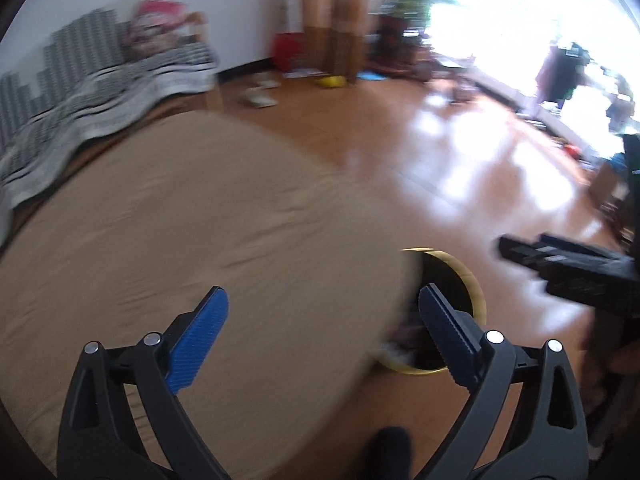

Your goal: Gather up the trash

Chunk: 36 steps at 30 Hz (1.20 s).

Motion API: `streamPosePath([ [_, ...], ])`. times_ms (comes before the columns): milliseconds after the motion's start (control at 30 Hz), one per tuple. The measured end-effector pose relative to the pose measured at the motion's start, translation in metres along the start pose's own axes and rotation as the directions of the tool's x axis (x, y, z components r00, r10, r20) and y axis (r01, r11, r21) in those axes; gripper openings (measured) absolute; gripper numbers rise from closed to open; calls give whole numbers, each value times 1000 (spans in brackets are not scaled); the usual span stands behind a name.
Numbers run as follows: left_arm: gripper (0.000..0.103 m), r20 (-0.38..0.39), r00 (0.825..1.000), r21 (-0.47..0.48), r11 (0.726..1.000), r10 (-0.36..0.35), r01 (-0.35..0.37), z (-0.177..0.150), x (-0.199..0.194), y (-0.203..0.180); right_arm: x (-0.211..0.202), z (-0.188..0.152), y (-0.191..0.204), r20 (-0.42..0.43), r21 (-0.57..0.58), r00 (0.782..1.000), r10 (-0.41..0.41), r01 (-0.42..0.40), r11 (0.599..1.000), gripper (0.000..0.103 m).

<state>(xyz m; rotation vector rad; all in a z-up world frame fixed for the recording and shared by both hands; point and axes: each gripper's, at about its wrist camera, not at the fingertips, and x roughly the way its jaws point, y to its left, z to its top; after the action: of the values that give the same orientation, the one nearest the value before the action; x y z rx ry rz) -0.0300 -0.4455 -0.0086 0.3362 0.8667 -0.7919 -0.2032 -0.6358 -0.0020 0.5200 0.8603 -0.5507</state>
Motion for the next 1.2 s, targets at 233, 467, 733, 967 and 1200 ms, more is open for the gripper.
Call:
streamPosePath([
  [233, 93, 26, 981, -201, 962, 194, -185, -36, -67, 139, -7, -9, 150, 13, -238, 991, 134, -127, 963, 92],
  [467, 93, 22, 930, -345, 876, 368, -338, -95, -134, 245, 2, -40, 284, -50, -429, 973, 224, -224, 875, 92],
  [733, 93, -45, 885, -464, 775, 463, -429, -152, -173, 329, 3, -94, 403, -108, -573, 951, 291, -299, 763, 92],
  [967, 93, -67, 872, -511, 734, 485, -447, -173, -184, 363, 14, -116, 450, -139, -612, 946, 293, -315, 726, 92],
  [1200, 93, -70, 868, -511, 730, 491, -454, -176, -184, 371, 26, -121, 464, -154, -613, 947, 283, -316, 724, 92],
])
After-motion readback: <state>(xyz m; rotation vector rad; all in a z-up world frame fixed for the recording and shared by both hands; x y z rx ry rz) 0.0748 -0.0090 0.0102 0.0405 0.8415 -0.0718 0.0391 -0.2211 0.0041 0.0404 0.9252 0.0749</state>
